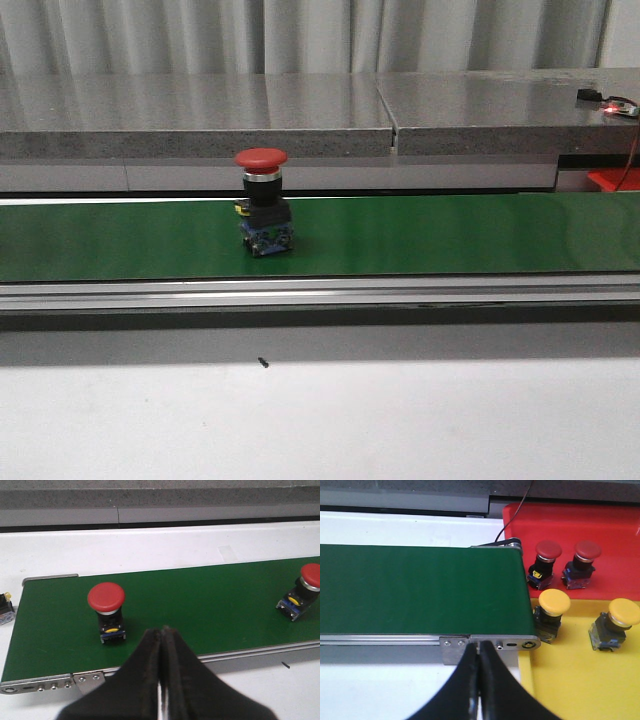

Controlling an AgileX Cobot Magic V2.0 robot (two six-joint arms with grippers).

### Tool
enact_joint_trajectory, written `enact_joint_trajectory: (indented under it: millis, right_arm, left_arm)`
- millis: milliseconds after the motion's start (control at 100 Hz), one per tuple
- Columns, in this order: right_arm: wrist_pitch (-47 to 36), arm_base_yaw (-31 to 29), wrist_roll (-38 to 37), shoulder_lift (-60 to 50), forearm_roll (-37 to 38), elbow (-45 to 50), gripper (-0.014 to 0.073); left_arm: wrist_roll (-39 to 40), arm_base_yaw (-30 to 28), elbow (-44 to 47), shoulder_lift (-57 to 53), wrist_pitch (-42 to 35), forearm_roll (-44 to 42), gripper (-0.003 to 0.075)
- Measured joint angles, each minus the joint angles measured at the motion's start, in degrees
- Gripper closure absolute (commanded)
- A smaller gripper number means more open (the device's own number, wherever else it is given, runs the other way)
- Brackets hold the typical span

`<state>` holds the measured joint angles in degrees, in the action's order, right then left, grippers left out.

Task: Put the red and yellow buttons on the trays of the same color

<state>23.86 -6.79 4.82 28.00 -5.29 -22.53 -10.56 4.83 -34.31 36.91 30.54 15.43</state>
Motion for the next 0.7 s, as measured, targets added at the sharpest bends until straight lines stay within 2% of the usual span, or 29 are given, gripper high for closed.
enact_joint_trajectory:
  millis: [220,480,700]
  right_arm:
    - [0.00,0.00,0.00,0.00,0.00,0.00,0.0661]
    - [-0.95,0.00,0.00,0.00,-0.13,-0.10,0.0661]
    - [3.78,0.59,0.00,2.42,-0.21,-5.28,0.0661]
  left_arm:
    - [0.00,0.00,3.66,-6.72,1.88,0.00,0.0741]
    - [0.00,0.09,4.10,-7.74,3.22,0.00,0.0741]
    - [0.00,0.09,4.10,-7.74,3.35,0.00,0.0741]
